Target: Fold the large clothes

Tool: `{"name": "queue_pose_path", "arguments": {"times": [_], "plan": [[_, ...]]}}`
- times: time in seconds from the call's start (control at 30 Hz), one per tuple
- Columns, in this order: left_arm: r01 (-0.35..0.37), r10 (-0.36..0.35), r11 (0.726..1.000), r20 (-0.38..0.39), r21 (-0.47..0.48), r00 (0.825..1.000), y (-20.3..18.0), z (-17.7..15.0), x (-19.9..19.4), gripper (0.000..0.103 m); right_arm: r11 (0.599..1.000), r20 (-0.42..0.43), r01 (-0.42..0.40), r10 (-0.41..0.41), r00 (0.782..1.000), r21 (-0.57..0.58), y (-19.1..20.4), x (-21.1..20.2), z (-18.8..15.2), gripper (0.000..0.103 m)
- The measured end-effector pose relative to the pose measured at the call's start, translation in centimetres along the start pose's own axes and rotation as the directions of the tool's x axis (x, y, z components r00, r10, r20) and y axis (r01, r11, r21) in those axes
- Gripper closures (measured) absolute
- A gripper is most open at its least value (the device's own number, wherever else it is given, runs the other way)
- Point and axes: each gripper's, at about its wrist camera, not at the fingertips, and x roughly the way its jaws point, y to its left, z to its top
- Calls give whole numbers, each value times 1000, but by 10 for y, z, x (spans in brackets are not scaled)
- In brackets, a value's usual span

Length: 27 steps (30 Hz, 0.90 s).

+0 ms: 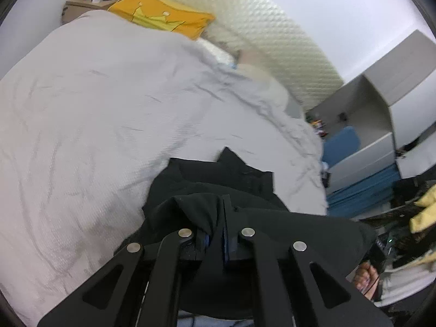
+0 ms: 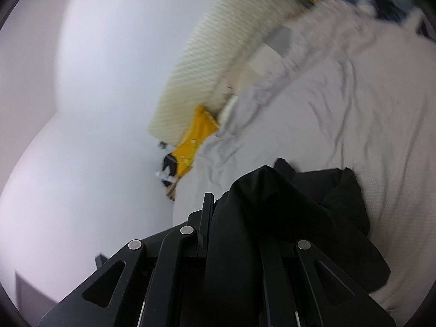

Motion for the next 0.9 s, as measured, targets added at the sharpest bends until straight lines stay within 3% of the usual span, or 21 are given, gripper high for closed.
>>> {"name": "queue_pose_path", "arguments": {"times": [0.23,0.5,0.67,0.9], "plan": [[-134,134,991,-17,-10,991,-1,24,51,94,979,-68,153,-145,987,137,-42,58,34,97],[-270,270,963,-69,16,960,-2,49,123,94,940,-136,289,-267,954,182,-73,113,53,97],[-295,297,955,-135,32,945,4,63,179,94,919,-185,328,-292,939,217,-106,144,58,97],[-286,279,958,-229,2,933,24,70,252,93,904,-242,349,-291,926,248,-146,179,59,97]]}}
